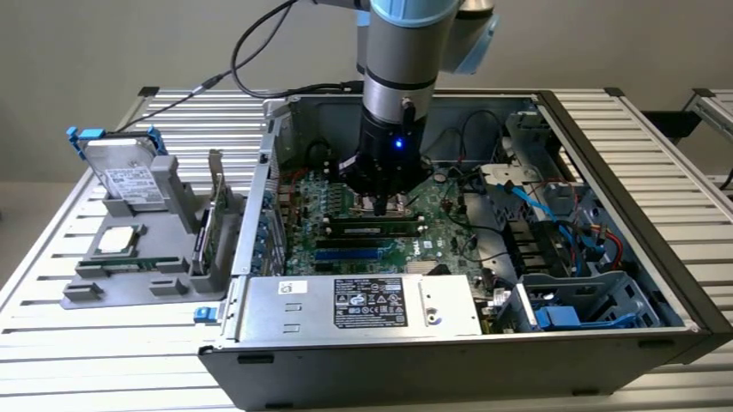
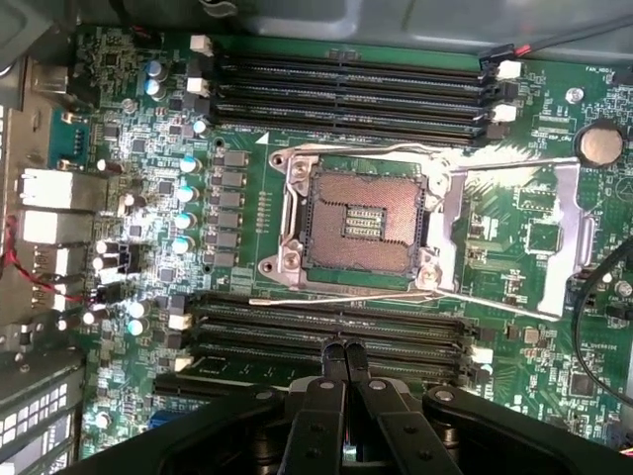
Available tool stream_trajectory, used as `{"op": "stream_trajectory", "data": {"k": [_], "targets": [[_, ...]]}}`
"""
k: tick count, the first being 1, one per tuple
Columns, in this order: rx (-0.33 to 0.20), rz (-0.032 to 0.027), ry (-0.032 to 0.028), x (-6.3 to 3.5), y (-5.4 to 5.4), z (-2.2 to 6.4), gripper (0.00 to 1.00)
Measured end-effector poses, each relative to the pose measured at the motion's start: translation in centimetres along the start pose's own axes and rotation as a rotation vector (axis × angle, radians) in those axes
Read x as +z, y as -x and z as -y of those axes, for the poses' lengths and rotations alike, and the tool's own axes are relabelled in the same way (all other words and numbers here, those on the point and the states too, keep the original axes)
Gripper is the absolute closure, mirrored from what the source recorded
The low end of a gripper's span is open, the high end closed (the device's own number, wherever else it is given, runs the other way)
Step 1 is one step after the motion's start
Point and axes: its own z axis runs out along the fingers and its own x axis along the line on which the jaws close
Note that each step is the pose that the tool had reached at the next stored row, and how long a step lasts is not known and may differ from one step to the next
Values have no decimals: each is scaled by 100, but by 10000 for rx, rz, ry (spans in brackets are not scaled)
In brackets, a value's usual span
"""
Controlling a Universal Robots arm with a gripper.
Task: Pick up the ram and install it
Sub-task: 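Press down the ram until it locks into place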
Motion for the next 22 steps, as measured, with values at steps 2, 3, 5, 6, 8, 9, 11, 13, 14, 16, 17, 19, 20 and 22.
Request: {"op": "stream_trajectory", "data": {"k": [2, 3, 5, 6, 8, 9, 11, 13, 14, 16, 17, 19, 20, 22], "targets": [[0, 0, 0, -8, -38, 10, 90], [0, 0, 0, -13, -52, 16, 90], [-2, 0, 1, -29, -63, 33, 90], [1, 0, 1, -40, -65, 44, 90], [5, 0, 1, -66, -68, 68, 90], [7, 0, 0, -82, -70, 80, 90], [11, 0, 1, -111, -73, 106, 90], [15, 1, 2, -136, -76, 130, 90], [17, 1, 1, -148, -77, 145, 90], [23, 1, 1, -167, -80, 173, 90], [28, 1, 2, -176, -82, 190, 90], [40, 2, 3, -189, -84, 218, 90], [47, 2, 2, -191, -85, 225, 90], [48, 3, 5, -193, -86, 227, 90]]}}
